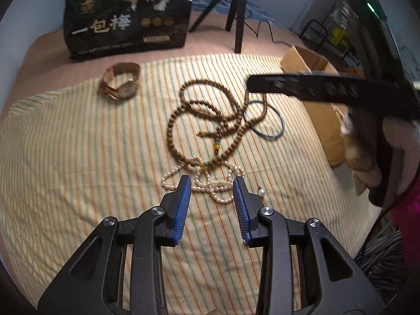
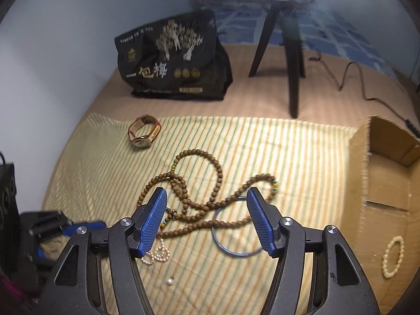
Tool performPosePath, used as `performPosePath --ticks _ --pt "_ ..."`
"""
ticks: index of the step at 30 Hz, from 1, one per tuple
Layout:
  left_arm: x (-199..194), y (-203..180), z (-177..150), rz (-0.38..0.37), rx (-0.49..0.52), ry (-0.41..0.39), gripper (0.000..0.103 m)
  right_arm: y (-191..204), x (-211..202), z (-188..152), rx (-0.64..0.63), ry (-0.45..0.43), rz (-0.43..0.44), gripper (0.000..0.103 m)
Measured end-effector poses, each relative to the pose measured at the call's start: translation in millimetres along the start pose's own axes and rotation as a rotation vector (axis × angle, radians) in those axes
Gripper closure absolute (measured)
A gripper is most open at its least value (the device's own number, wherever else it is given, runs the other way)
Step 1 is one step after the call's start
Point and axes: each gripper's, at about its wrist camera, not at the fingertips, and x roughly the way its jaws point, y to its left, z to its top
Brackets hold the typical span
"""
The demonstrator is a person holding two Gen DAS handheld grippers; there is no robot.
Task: Organize jewelry
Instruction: 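Grasp the pearl necklace with left gripper while right grasps brown wooden bead mala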
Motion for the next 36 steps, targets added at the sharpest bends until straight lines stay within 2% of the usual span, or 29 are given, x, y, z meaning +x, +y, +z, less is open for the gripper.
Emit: performPosePath --ticks 2,9,18,29,32,33,36 --pt "4 -1 -2 0.002 0.006 0.013 0.076 3 10 1 -0.006 0.022 0.013 0.040" --pt "12 7 -6 -0.017 -0.028 0.038 0.078 9 43 2 -0.038 0.093 0.041 0.041" --pt "23 6 -6 -0.015 -0.013 0.063 0.078 7 63 5 -0.066 0.124 0.009 0.040" --pt "43 0 2 0.069 0.018 0.072 0.078 15 83 9 -0.100 0.142 0.001 0.040" --pt "50 -2 4 0.087 0.022 0.064 0.071 16 82 7 -0.111 0.145 -0.006 0.040" --pt "51 -2 5 0.079 0.018 0.063 0.065 18 83 8 -0.112 0.146 -0.007 0.040" --pt "55 -6 4 0.099 0.041 0.051 0.064 22 88 6 -0.122 0.148 -0.014 0.040"
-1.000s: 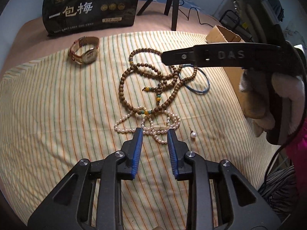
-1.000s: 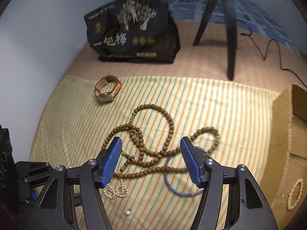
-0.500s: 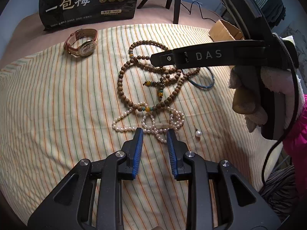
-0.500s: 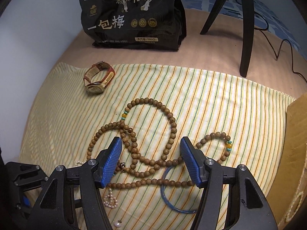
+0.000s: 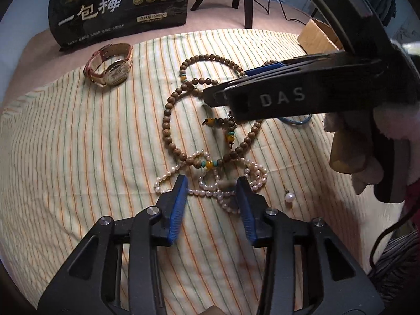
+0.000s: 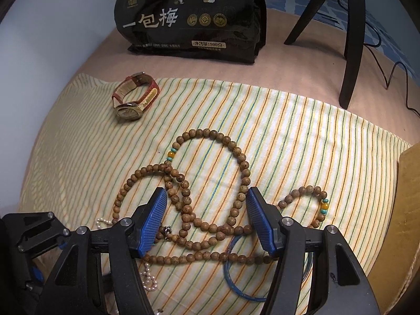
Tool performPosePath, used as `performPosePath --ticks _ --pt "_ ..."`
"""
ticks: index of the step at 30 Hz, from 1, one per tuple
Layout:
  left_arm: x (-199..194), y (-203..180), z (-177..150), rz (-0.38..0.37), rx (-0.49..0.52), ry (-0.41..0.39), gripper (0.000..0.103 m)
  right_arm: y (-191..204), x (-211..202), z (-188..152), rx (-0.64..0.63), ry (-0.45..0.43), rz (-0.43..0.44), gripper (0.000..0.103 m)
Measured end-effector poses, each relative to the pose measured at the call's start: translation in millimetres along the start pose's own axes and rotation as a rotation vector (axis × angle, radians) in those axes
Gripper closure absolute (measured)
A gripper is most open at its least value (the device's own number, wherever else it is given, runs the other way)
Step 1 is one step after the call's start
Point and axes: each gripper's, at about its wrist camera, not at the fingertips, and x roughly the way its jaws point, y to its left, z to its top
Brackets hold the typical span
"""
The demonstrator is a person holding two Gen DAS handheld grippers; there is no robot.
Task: Organize jewelry
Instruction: 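Grasp the pearl necklace with left gripper while right grasps brown wooden bead mala, then lift and carry the pearls and wooden mala with both grippers into the box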
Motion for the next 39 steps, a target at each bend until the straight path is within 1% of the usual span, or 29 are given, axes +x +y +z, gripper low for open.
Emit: performPosePath --ticks 3,5,6,7,8,10,13,14,15,16,17,21,25,26,32,39 --pt "3 -7 -1 0.031 0.041 -0.012 0.064 8 4 -1 -0.022 0.005 -0.024 0.040" --pt "3 -6 -1 0.034 0.046 -0.016 0.068 12 7 -2 -0.036 0.006 -0.037 0.040" --pt "3 -6 -2 0.042 0.052 -0.019 0.074 14 8 -3 -0.043 0.006 -0.043 0.040" --pt "3 -5 -2 0.060 0.058 -0.026 0.085 16 9 -3 -0.046 0.006 -0.046 0.040" --pt "3 -4 -3 0.076 0.059 -0.027 0.091 18 10 -4 -0.047 0.005 -0.048 0.041" --pt "2 1 -6 0.077 0.053 -0.030 0.097 22 12 -4 -0.055 0.003 -0.070 0.047" --pt "0 5 -7 0.068 0.047 -0.028 0.097 21 11 -3 -0.061 -0.002 -0.095 0.062" --pt "0 6 -7 0.068 0.047 -0.029 0.097 22 11 -5 -0.061 -0.007 -0.102 0.071" --pt "0 6 -8 0.068 0.048 -0.029 0.097 21 10 -6 -0.057 -0.012 -0.105 0.083" --pt "-1 6 -8 0.068 0.048 -0.029 0.098 18 8 -6 -0.052 -0.016 -0.099 0.089" --pt "-2 7 -8 0.065 0.044 -0.028 0.098 16 7 -6 -0.048 -0.019 -0.090 0.092" --pt "-5 13 -4 0.049 0.016 -0.026 0.098 19 6 -7 -0.051 -0.029 -0.083 0.092" --pt "-20 22 -10 0.042 -0.027 -0.045 0.098 14 -2 -8 -0.020 -0.048 -0.039 0.093" --pt "-25 24 -10 0.038 -0.043 -0.052 0.098 6 -7 -8 -0.016 -0.055 -0.031 0.093" --pt "-50 33 -3 0.035 -0.088 -0.116 0.098 7 -38 -9 -0.004 -0.121 0.003 0.093" --pt "-88 35 2 0.025 -0.130 -0.208 0.098 7 -75 -15 -0.015 -0.198 0.013 0.093"
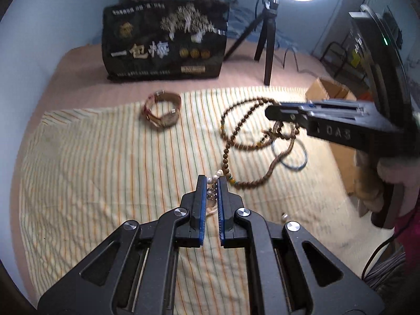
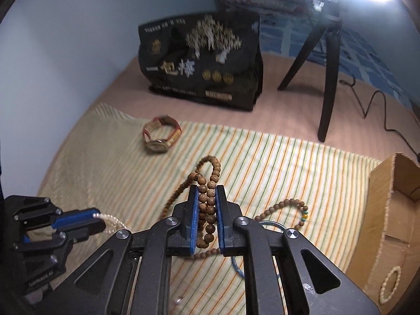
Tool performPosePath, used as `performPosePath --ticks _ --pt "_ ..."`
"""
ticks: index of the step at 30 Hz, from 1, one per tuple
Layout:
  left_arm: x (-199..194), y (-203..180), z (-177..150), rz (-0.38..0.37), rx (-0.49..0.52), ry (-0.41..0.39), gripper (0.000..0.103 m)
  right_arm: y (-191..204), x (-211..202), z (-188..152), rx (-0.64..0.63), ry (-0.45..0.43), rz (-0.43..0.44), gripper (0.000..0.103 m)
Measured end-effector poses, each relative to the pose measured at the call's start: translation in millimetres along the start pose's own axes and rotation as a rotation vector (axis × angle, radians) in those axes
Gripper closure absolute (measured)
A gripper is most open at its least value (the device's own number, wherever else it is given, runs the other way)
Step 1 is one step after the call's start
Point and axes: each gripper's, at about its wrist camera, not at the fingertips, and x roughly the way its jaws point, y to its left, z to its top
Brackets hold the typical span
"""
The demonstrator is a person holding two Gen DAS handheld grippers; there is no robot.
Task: Organize jewelry
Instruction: 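Lift and carry the pearls and wooden mala with both grippers into the box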
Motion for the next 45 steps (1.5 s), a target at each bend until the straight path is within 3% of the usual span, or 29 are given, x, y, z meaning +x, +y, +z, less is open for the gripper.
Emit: performPosePath --ticks 18,29,45 --pt "-77 -36 38 -0.106 -0.035 -0.231 0.098 7 -128 8 -0.024 -0.269 -0.076 0.093" --pt "-86 -74 48 -0.160 0.013 -0.271 0.098 -3 -190 5 -0.018 -0.404 -0.144 0.093" --pt "-92 -133 63 -0.255 0.062 -0.314 0.098 -62 -273 -3 0.104 -0.594 -0.213 0.093"
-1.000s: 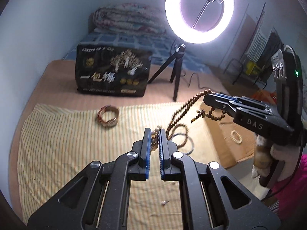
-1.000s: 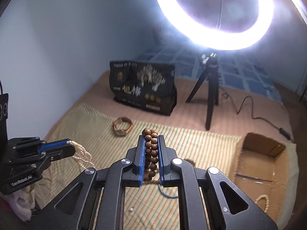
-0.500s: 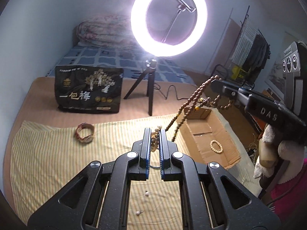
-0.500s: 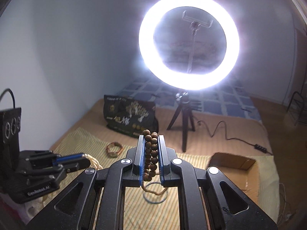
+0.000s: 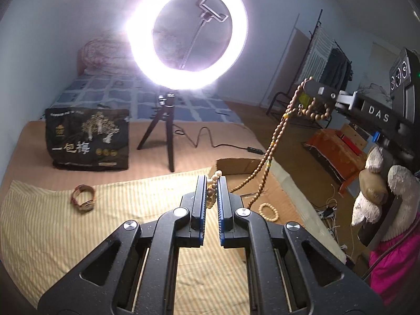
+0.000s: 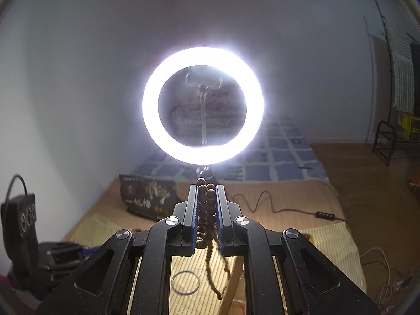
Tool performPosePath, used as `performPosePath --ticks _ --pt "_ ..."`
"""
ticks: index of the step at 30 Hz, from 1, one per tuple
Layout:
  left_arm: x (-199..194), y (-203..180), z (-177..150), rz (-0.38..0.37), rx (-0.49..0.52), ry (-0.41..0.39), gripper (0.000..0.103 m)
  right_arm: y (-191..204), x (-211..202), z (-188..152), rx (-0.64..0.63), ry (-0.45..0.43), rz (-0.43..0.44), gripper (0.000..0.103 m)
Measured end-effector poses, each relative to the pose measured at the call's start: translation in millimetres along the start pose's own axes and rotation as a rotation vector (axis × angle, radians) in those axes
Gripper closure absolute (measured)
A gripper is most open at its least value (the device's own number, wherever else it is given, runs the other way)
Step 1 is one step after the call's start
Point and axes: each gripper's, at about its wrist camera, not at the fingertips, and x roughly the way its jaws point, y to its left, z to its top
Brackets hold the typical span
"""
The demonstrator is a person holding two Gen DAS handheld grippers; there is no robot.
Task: Organize jewelry
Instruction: 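Lift and carry the pearls and wooden mala with both grippers into the box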
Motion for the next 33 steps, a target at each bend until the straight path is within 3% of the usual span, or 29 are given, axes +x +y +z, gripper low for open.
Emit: performPosePath --ticks 13,33 --pt "34 -38 3 -0.077 0.020 0.031 0.098 -37 -14 5 0.037 -0.028 -0.071 0.093" --pt "99 -67 -4 -0.127 0.031 0.114 0.098 -78 21 -12 0.078 0.065 -0.130 0.093"
